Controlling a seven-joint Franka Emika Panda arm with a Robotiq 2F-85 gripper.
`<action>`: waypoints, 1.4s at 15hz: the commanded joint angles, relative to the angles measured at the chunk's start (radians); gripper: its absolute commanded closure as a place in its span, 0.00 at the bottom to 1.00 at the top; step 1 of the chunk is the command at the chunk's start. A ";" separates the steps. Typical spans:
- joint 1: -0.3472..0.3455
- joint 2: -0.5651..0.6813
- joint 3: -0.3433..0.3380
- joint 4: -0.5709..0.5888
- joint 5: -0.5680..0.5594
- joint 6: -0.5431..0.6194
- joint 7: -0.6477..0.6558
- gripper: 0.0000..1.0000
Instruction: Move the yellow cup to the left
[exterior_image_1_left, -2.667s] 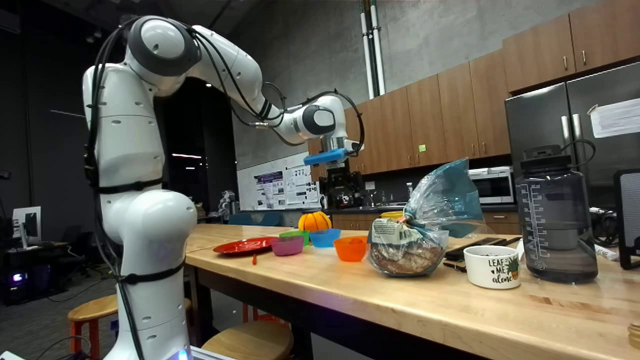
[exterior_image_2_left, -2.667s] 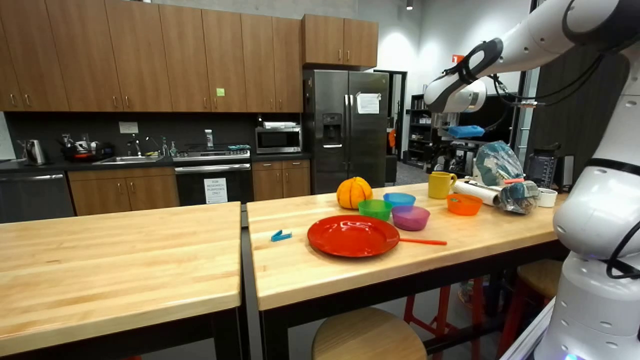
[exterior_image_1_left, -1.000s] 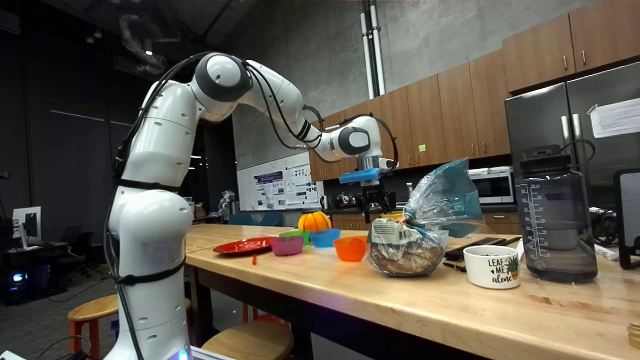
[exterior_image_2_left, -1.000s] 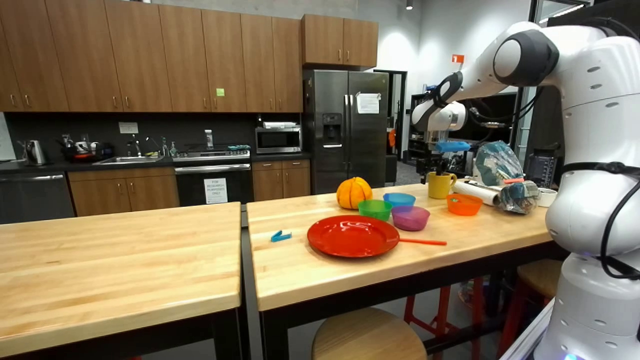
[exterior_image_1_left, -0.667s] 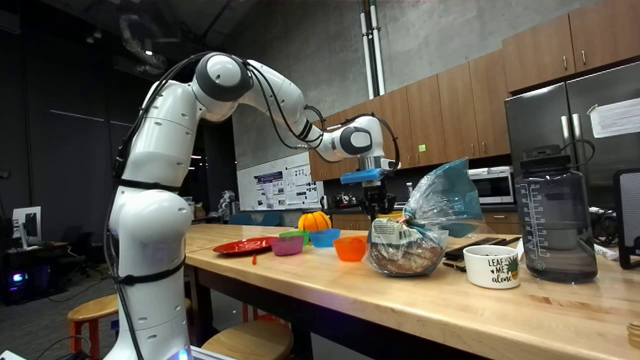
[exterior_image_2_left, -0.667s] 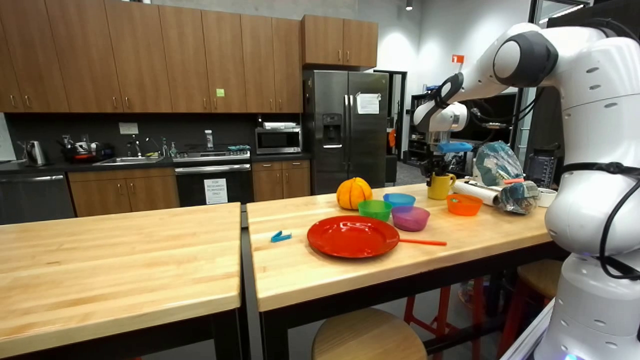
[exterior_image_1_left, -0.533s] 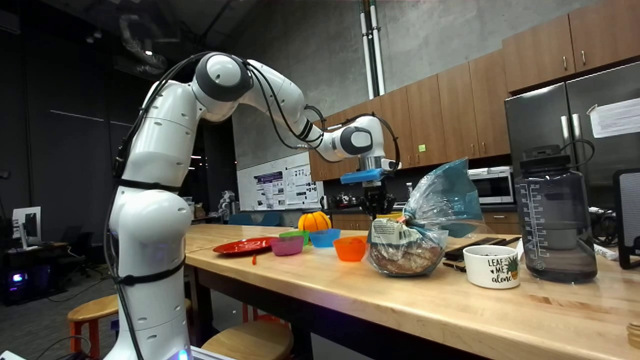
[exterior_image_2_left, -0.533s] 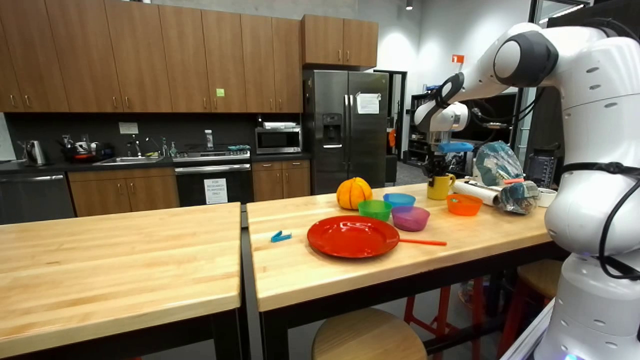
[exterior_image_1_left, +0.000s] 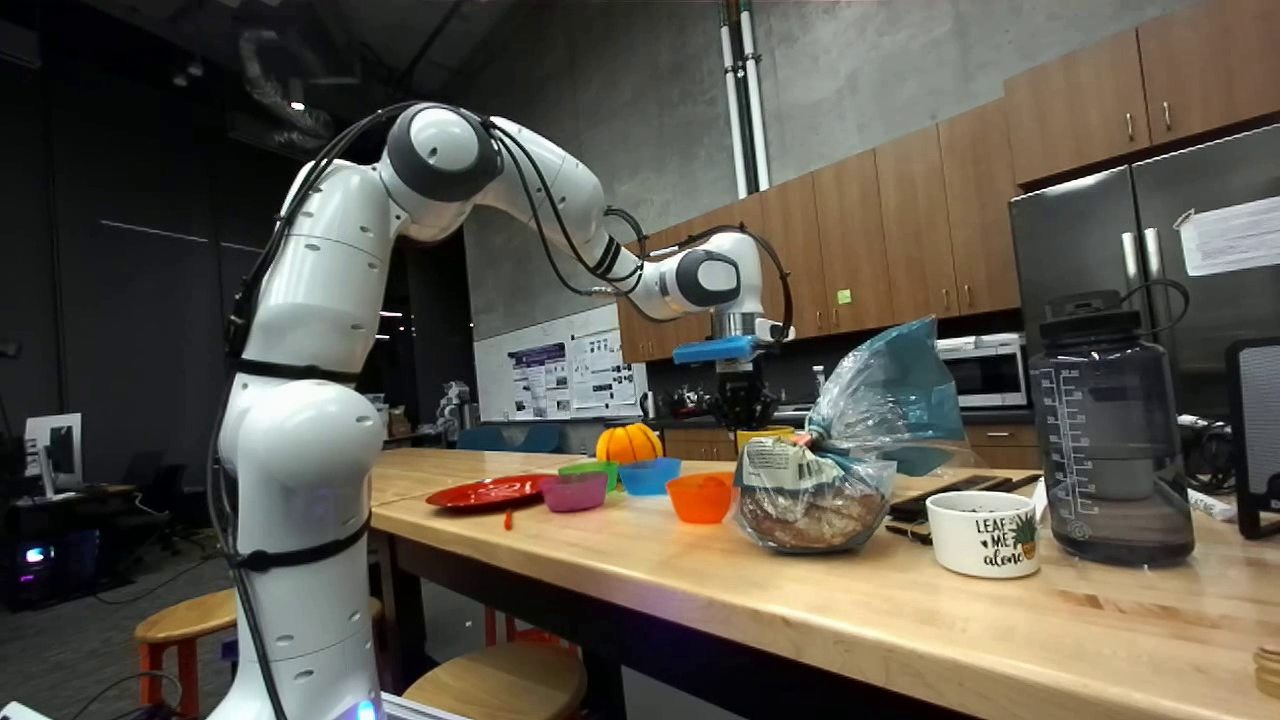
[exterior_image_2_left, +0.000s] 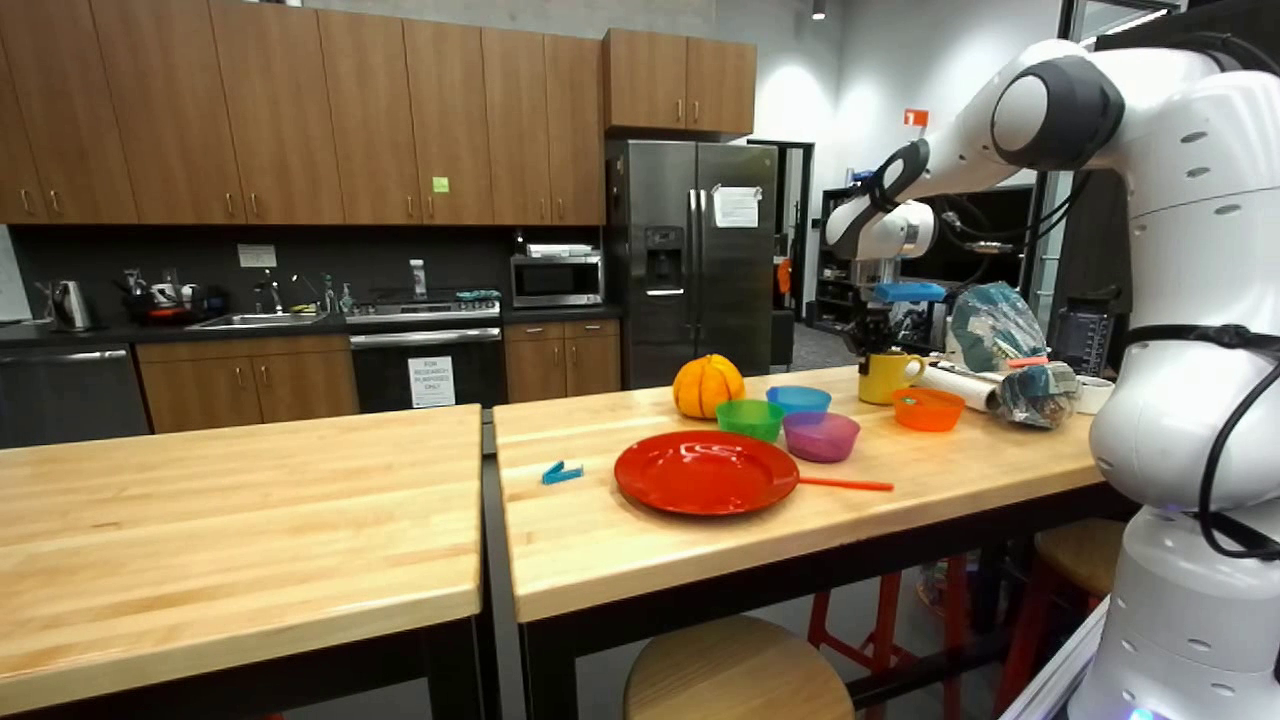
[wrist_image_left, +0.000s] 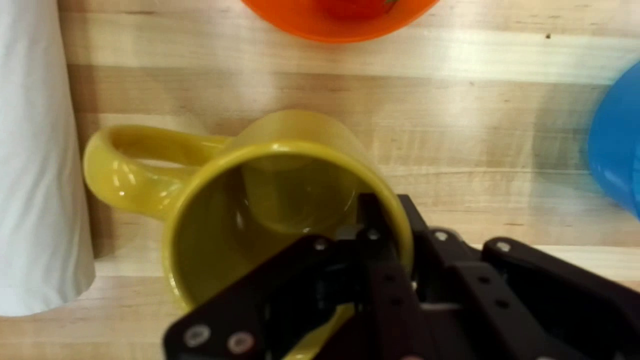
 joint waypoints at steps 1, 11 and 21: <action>0.000 -0.073 0.025 -0.056 0.008 -0.052 -0.029 0.97; 0.033 -0.196 0.049 -0.161 0.018 -0.060 -0.092 0.97; 0.073 -0.294 0.050 -0.156 0.105 -0.144 -0.132 0.97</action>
